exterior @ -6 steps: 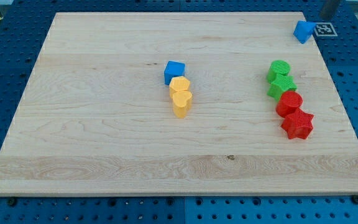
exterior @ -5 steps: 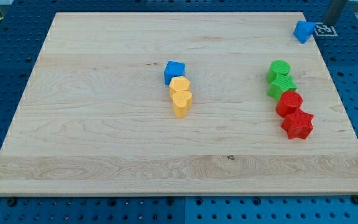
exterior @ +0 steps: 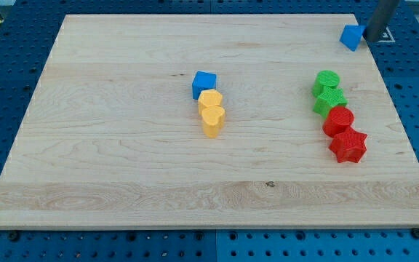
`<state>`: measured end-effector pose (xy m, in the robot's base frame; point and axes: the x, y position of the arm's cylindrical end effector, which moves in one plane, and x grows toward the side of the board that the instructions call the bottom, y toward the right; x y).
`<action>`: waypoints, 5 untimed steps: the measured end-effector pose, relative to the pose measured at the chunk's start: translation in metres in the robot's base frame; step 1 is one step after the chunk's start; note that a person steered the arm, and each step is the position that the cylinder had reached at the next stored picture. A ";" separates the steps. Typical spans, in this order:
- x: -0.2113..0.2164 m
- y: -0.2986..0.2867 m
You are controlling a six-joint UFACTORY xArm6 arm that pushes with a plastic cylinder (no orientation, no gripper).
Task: Move the blue triangle to top of the green circle
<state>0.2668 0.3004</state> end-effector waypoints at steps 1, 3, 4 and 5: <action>0.000 -0.018; 0.000 -0.041; 0.000 -0.054; 0.000 -0.070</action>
